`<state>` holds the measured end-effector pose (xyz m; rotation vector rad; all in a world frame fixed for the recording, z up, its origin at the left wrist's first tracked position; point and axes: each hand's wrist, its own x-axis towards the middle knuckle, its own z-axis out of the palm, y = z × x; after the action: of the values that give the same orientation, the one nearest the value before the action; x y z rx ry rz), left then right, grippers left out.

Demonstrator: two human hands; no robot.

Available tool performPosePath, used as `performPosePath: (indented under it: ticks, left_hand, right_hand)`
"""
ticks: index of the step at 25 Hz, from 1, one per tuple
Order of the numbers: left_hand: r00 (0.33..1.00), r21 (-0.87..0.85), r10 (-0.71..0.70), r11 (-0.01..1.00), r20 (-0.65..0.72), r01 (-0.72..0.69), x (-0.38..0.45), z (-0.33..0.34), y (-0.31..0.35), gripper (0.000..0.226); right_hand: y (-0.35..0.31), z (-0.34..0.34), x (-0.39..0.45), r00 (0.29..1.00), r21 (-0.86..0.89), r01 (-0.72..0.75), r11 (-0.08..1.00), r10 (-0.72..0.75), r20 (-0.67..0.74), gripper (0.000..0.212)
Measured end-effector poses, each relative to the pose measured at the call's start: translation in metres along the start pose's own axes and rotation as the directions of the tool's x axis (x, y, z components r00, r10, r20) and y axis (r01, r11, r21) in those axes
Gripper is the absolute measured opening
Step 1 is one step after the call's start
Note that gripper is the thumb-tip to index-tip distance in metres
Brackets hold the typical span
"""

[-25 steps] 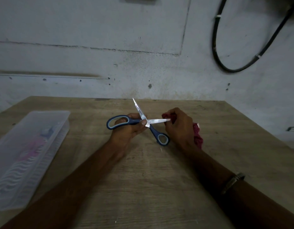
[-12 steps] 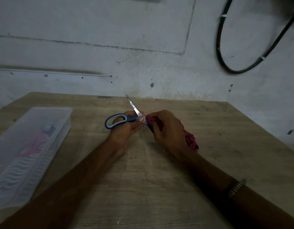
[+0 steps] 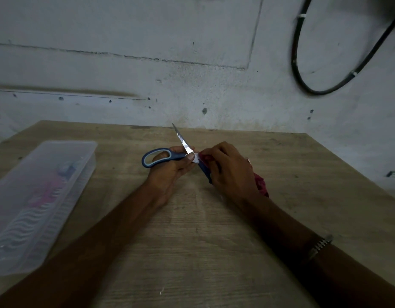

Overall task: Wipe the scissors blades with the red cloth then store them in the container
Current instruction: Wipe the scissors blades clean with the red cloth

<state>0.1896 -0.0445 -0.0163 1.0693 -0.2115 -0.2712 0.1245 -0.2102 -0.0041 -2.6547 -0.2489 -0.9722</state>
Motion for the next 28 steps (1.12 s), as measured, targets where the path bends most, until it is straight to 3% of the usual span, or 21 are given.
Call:
performPosePath:
  ticks: [5, 10, 13, 17, 22, 26, 28]
  left_hand:
    - [1.0, 0.014, -0.007, 1.0, -0.02, 0.007, 0.001, -0.001, -0.002, 0.035]
    - [0.998, -0.001, -0.052, 0.999, -0.021, 0.052, 0.002, -0.001, -0.001, 0.027]
    - [0.997, -0.046, -0.073, 0.996, -0.032, 0.071, 0.002, 0.0, 0.001, 0.026]
    - [0.998, -0.004, -0.06, 0.998, -0.01, 0.06, 0.002, 0.001, 0.001, 0.029]
    - [1.0, -0.006, -0.016, 1.0, -0.021, 0.016, -0.002, 0.001, 0.002, 0.022]
    - [0.999, 0.019, -0.027, 0.999, -0.045, 0.027, -0.001, 0.001, 0.001, 0.032]
    - [0.998, 0.029, -0.041, 0.999, -0.045, 0.042, -0.002, 0.002, 0.0, 0.041]
  right_hand:
    - [0.011, -0.007, 0.0, 0.993, -0.096, 0.112, 0.989, -0.108, 0.042, 0.039]
    - [0.02, -0.009, -0.001, 0.996, -0.29, 0.073, 0.954, -0.057, 0.063, 0.045]
    - [0.02, -0.012, 0.0, 1.0, -0.218, 0.01, 0.976, -0.015, -0.023, 0.04]
    - [0.012, -0.008, 0.0, 0.991, -0.217, 0.13, 0.967, -0.122, 0.051, 0.046]
    - [0.017, -0.01, -0.004, 0.983, -0.298, 0.175, 0.939, -0.147, 0.112, 0.054]
    - [0.02, -0.014, -0.003, 0.999, -0.319, 0.015, 0.948, 0.001, 0.049, 0.043]
    - [0.011, -0.01, -0.002, 0.999, -0.26, 0.024, 0.965, -0.011, 0.052, 0.045]
